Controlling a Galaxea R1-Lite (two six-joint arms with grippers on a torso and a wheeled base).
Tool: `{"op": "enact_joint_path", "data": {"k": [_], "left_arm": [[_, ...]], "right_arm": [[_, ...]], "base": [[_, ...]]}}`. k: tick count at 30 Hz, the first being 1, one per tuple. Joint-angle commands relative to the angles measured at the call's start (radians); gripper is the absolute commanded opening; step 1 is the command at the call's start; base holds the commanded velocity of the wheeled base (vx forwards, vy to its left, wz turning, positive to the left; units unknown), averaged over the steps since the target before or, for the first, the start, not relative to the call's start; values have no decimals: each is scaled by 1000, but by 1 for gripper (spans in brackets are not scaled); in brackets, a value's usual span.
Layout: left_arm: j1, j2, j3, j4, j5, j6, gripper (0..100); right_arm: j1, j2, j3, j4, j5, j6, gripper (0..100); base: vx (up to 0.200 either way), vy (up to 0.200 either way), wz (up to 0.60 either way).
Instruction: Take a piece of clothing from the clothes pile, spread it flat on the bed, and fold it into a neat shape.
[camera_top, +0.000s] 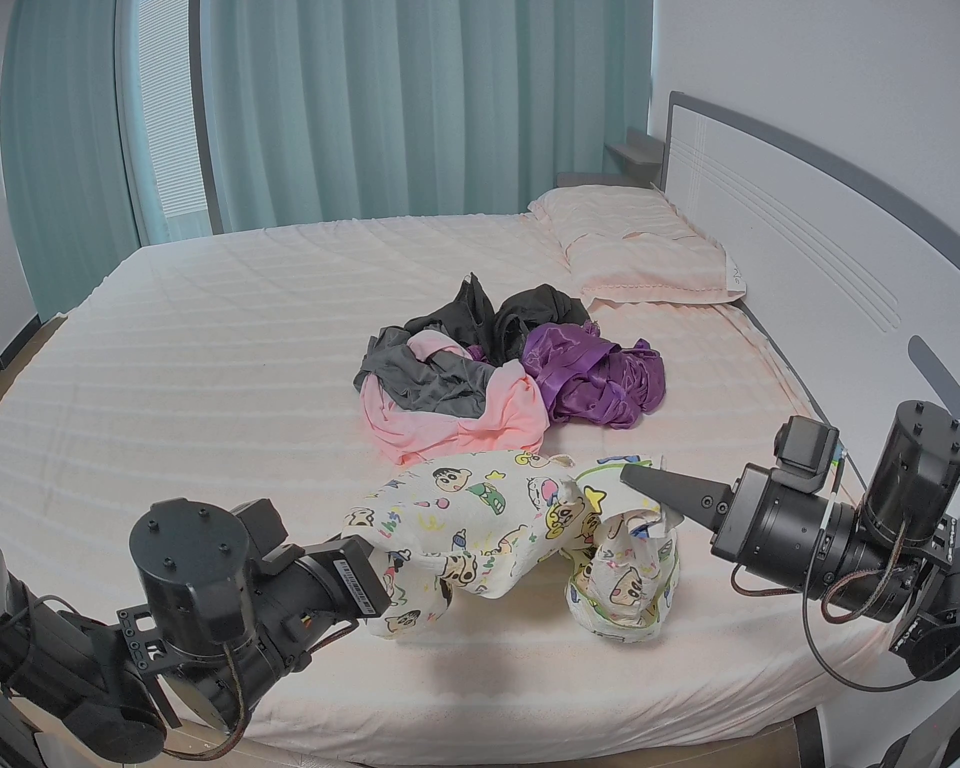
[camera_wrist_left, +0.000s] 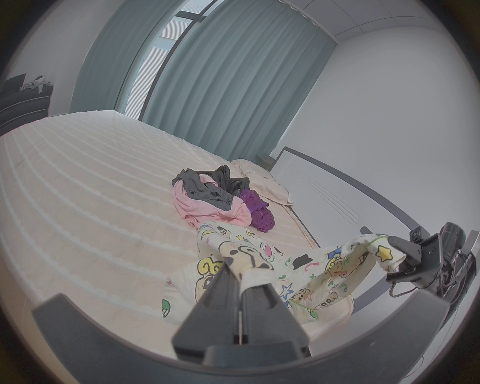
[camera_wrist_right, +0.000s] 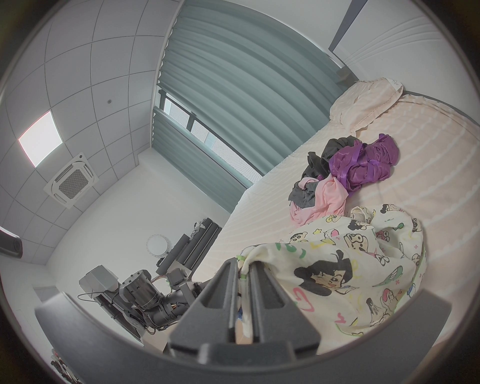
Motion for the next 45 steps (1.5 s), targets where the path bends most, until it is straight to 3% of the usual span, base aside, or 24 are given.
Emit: {"op": "enact_joint_path", "data": {"k": [1,19,45], "left_arm": [[2,-20,6,0,-1,-2,0],[27,-68,4,0,7,7,0],[30,-148,-13,0,36,13,0]], "right_arm": [[0,-3,0,0,0,0,0],[2,-31,-32,1,-1,-8,0],[52,-29,-130,0,-9,-114,0]], "base": [[0,200,0],[0,200,0],[0,200,0]]}}
